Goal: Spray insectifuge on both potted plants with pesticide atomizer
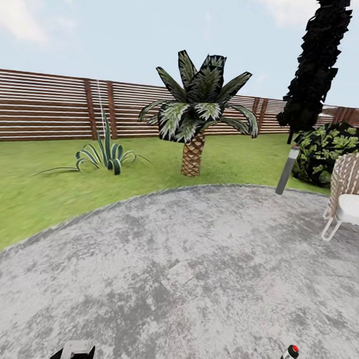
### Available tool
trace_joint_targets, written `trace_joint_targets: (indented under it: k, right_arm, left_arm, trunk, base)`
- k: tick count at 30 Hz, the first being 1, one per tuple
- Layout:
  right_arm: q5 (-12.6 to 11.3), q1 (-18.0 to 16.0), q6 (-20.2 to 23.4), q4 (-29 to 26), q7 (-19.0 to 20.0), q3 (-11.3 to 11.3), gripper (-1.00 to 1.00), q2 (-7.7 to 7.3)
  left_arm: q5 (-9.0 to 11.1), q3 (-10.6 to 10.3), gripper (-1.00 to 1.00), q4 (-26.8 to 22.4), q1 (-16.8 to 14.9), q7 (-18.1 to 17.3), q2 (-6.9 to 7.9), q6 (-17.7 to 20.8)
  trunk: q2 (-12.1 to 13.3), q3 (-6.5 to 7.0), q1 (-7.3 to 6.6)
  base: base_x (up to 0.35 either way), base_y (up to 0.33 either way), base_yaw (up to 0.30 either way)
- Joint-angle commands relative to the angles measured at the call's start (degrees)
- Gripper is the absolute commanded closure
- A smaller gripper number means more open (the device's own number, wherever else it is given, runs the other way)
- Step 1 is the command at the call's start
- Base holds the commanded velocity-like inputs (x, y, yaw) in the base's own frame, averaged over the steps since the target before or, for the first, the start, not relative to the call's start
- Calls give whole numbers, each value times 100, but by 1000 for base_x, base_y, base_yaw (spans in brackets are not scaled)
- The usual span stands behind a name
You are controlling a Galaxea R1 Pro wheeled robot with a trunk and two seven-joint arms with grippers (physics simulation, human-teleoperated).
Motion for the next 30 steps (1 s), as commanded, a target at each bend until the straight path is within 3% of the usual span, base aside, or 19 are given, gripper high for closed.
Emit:
trace_joint_targets:
  k: [1,30]
  right_arm:
    - [6,-4,-16,4,-19,3,-100,0]
    - [6,-4,-20,13,-20,0,-100,0]
  left_arm:
    - [0,13,-100,4,-2,-6,-1,-18]
    - [0,13,-100,4,-2,-7,-1,-20]
  trunk:
    - [-2,-5,2]
    - [-2,-5,2]
  base:
    - [290,224,-264]
    - [290,224,-265]
